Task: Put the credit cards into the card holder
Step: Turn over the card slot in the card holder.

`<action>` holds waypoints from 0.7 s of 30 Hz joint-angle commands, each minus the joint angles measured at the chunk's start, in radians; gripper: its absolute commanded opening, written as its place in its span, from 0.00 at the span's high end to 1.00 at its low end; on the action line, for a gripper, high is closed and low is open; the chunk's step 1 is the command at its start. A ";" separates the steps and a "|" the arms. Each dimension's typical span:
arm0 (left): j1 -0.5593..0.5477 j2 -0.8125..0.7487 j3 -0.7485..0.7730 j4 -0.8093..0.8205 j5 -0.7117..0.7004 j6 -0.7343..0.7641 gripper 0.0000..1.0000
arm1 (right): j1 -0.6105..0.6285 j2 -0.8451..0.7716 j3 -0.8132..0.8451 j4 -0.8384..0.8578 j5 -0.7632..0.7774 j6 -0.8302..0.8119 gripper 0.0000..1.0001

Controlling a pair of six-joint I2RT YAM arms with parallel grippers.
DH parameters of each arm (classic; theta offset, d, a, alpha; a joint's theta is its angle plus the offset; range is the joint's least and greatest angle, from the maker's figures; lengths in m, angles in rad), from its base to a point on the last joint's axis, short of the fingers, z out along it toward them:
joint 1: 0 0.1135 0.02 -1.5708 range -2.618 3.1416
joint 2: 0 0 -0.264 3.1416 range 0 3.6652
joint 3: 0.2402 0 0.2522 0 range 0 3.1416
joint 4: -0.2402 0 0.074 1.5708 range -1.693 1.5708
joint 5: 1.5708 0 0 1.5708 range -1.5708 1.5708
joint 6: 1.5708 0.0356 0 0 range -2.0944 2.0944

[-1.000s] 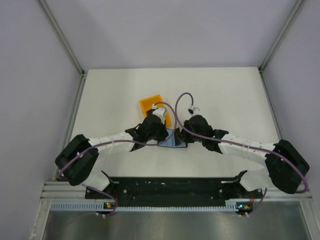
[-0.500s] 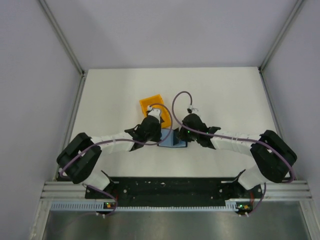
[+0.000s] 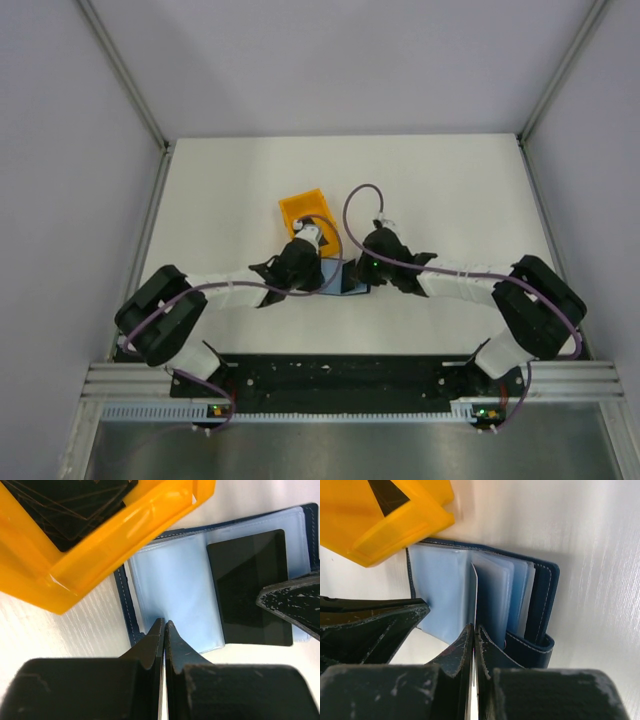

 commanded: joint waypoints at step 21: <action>-0.130 -0.383 -0.085 -0.162 -0.056 -0.092 1.00 | 0.083 -0.495 -0.214 -0.129 0.075 -0.041 1.00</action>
